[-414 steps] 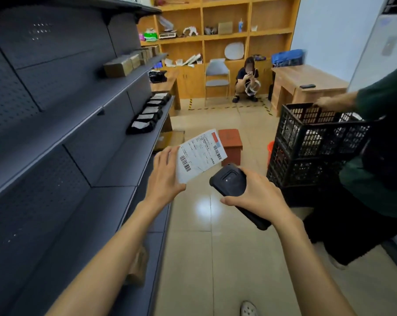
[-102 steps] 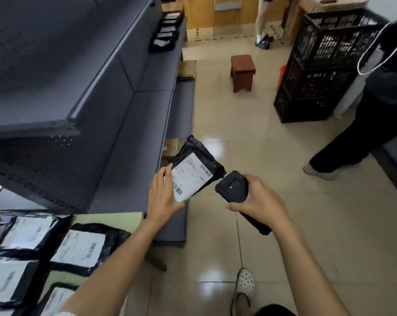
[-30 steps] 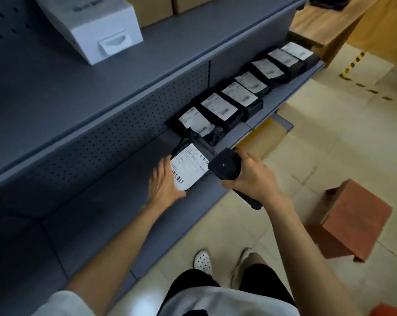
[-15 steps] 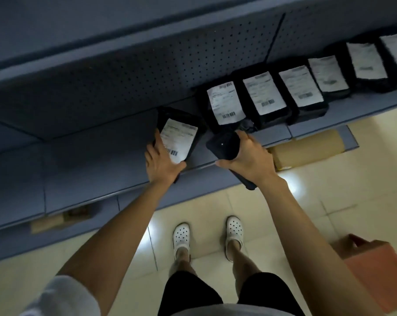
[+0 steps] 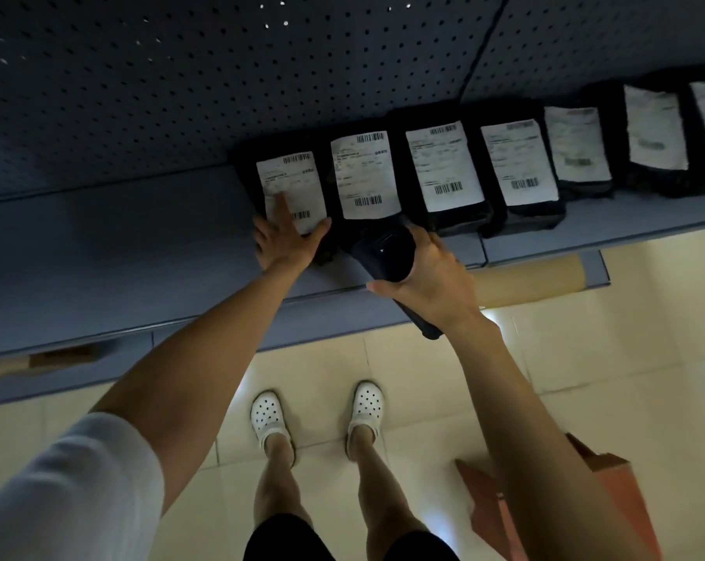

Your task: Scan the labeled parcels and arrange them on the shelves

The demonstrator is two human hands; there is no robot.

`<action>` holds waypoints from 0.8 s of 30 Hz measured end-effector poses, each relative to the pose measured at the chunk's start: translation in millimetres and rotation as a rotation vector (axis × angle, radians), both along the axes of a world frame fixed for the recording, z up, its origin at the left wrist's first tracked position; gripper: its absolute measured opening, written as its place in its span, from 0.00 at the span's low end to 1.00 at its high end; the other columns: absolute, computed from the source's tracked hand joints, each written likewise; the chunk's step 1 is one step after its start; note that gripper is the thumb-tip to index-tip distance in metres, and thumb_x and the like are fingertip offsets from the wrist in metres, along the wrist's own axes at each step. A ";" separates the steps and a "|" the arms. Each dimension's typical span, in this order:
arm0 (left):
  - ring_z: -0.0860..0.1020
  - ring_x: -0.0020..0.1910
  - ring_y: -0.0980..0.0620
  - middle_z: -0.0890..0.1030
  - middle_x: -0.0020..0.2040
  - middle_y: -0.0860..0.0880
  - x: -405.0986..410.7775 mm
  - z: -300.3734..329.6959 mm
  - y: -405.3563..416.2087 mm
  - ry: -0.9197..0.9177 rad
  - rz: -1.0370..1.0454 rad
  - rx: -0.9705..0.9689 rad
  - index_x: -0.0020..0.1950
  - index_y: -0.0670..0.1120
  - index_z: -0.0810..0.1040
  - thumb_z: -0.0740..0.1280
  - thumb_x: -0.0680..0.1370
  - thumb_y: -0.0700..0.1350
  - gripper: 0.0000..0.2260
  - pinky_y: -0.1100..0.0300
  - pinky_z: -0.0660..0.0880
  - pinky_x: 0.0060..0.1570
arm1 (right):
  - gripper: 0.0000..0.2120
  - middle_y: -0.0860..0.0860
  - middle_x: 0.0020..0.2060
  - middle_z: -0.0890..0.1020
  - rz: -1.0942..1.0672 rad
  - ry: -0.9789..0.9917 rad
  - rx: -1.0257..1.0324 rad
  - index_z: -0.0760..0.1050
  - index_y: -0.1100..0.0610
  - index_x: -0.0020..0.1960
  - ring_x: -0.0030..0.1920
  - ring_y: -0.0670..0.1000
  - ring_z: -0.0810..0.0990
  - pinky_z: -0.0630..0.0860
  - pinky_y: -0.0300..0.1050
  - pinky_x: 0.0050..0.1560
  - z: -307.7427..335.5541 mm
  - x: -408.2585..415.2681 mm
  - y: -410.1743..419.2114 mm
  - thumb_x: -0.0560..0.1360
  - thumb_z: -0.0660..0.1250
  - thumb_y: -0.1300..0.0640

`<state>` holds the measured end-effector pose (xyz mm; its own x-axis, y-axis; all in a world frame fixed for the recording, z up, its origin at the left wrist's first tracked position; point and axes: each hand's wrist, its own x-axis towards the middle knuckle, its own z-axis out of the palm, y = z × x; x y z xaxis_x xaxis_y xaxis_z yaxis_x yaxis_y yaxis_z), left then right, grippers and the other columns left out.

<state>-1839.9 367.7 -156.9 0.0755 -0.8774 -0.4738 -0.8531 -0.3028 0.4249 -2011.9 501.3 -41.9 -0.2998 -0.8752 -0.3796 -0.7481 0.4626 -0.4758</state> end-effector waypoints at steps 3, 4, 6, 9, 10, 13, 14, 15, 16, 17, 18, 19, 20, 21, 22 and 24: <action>0.50 0.77 0.35 0.46 0.78 0.36 8.6 1.9 -4.6 -0.125 -0.144 -0.026 0.80 0.58 0.41 0.58 0.72 0.74 0.44 0.41 0.51 0.73 | 0.44 0.53 0.64 0.76 0.018 -0.006 0.002 0.65 0.53 0.73 0.62 0.60 0.78 0.78 0.59 0.57 -1.3 -2.0 0.9 0.63 0.79 0.39; 0.50 0.77 0.36 0.47 0.78 0.36 12.4 2.6 -6.8 -0.164 -0.191 -0.033 0.80 0.58 0.41 0.57 0.72 0.74 0.44 0.41 0.52 0.73 | 0.44 0.53 0.64 0.76 0.023 -0.007 0.005 0.65 0.52 0.73 0.61 0.60 0.78 0.78 0.59 0.57 -2.0 -1.4 1.1 0.64 0.79 0.39; 0.52 0.76 0.36 0.49 0.78 0.37 20.2 5.8 -9.8 -0.211 -0.259 -0.036 0.80 0.58 0.42 0.55 0.74 0.73 0.41 0.41 0.53 0.73 | 0.44 0.53 0.64 0.76 0.033 -0.010 0.015 0.65 0.52 0.73 0.62 0.60 0.78 0.78 0.59 0.57 -1.8 1.4 1.3 0.64 0.79 0.39; 0.55 0.75 0.36 0.52 0.77 0.37 32.7 15.0 -2.4 -0.233 -0.321 -0.055 0.80 0.57 0.42 0.53 0.77 0.70 0.37 0.42 0.54 0.72 | 0.44 0.53 0.65 0.75 0.066 -0.014 0.025 0.64 0.52 0.73 0.62 0.61 0.78 0.77 0.59 0.58 2.5 10.3 1.0 0.64 0.79 0.39; 0.56 0.74 0.36 0.54 0.76 0.37 37.8 19.2 2.9 -0.245 -0.337 -0.087 0.80 0.56 0.43 0.53 0.77 0.69 0.37 0.42 0.56 0.72 | 0.44 0.53 0.66 0.75 0.080 -0.014 0.029 0.65 0.52 0.73 0.62 0.61 0.78 0.77 0.59 0.58 4.6 14.6 1.4 0.64 0.79 0.39; 0.61 0.72 0.37 0.59 0.74 0.37 66.4 35.6 22.5 -0.293 -0.370 -0.150 0.81 0.52 0.47 0.55 0.78 0.67 0.37 0.45 0.60 0.70 | 0.43 0.53 0.66 0.75 0.125 -0.005 0.045 0.66 0.52 0.72 0.62 0.60 0.78 0.77 0.57 0.58 15.2 33.2 2.4 0.64 0.78 0.38; 0.62 0.72 0.37 0.60 0.74 0.38 80.7 41.3 29.0 -0.309 -0.377 -0.157 0.80 0.51 0.50 0.57 0.78 0.66 0.36 0.45 0.61 0.70 | 0.43 0.53 0.66 0.75 0.151 0.004 0.047 0.66 0.52 0.72 0.62 0.60 0.78 0.77 0.56 0.57 19.6 41.6 2.0 0.64 0.78 0.38; 0.64 0.71 0.38 0.62 0.73 0.39 97.1 48.3 35.8 -0.320 -0.384 -0.176 0.80 0.49 0.53 0.59 0.78 0.65 0.35 0.46 0.62 0.69 | 0.44 0.54 0.66 0.75 0.180 0.011 0.050 0.65 0.52 0.73 0.62 0.60 0.78 0.78 0.56 0.57 24.6 51.7 1.1 0.64 0.78 0.38; 0.66 0.69 0.39 0.65 0.72 0.40 114.5 55.0 43.2 -0.322 -0.393 -0.206 0.79 0.48 0.57 0.61 0.78 0.62 0.34 0.47 0.63 0.68 | 0.46 0.54 0.67 0.75 0.214 0.012 0.045 0.65 0.53 0.74 0.62 0.60 0.78 0.78 0.55 0.57 29.0 63.1 -0.1 0.64 0.79 0.37; 0.67 0.68 0.40 0.67 0.71 0.41 133.1 62.2 51.1 -0.323 -0.392 -0.241 0.78 0.47 0.59 0.63 0.78 0.60 0.32 0.47 0.64 0.67 | 0.46 0.54 0.67 0.75 0.246 0.011 0.042 0.65 0.53 0.75 0.62 0.59 0.78 0.78 0.55 0.56 34.8 77.1 -2.0 0.64 0.79 0.38; 0.67 0.68 0.41 0.67 0.71 0.42 152.9 69.6 59.2 -0.316 -0.381 -0.270 0.77 0.47 0.61 0.64 0.78 0.58 0.31 0.48 0.64 0.66 | 0.47 0.54 0.66 0.75 0.282 0.007 0.039 0.65 0.52 0.75 0.62 0.59 0.78 0.78 0.55 0.56 39.8 92.7 -4.7 0.63 0.79 0.37; 0.67 0.69 0.41 0.67 0.71 0.43 168.5 75.6 66.9 -0.302 -0.368 -0.279 0.77 0.46 0.61 0.65 0.78 0.57 0.31 0.48 0.65 0.66 | 0.47 0.53 0.66 0.75 0.311 0.005 0.039 0.65 0.52 0.74 0.62 0.59 0.78 0.78 0.55 0.56 44.3 106.4 -6.8 0.63 0.79 0.37; 0.65 0.70 0.42 0.67 0.72 0.44 193.0 84.2 76.8 -0.292 -0.333 -0.281 0.77 0.45 0.61 0.66 0.78 0.56 0.31 0.49 0.64 0.66 | 0.47 0.53 0.66 0.75 0.365 0.001 0.030 0.65 0.51 0.74 0.62 0.58 0.78 0.78 0.55 0.56 50.3 128.3 -10.4 0.62 0.79 0.36; 0.64 0.71 0.42 0.66 0.73 0.44 213.3 89.8 86.6 -0.282 -0.306 -0.278 0.77 0.44 0.61 0.66 0.78 0.55 0.31 0.49 0.64 0.67 | 0.47 0.52 0.66 0.75 0.411 0.002 0.029 0.65 0.51 0.74 0.62 0.58 0.78 0.78 0.55 0.56 55.2 147.4 -13.4 0.62 0.78 0.35; 0.64 0.72 0.42 0.66 0.73 0.45 237.4 95.2 97.0 -0.277 -0.277 -0.284 0.77 0.44 0.62 0.67 0.78 0.55 0.31 0.49 0.64 0.67 | 0.47 0.52 0.66 0.75 0.464 0.006 0.022 0.65 0.51 0.74 0.62 0.58 0.78 0.78 0.55 0.56 60.7 169.7 -17.1 0.62 0.78 0.34; 0.65 0.72 0.42 0.69 0.72 0.45 291.2 107.1 122.6 -0.283 -0.217 -0.302 0.76 0.44 0.65 0.69 0.77 0.54 0.31 0.48 0.65 0.69 | 0.46 0.52 0.66 0.75 0.574 0.014 0.012 0.64 0.50 0.75 0.62 0.58 0.77 0.77 0.53 0.56 74.9 221.5 -22.1 0.63 0.78 0.36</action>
<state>-1548.7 490.3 -49.8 -0.0355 -0.9827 -0.1815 -0.9782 -0.0031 0.2078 -1790.3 479.1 33.0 0.2172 -0.8949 -0.3899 -0.8873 -0.0145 -0.4611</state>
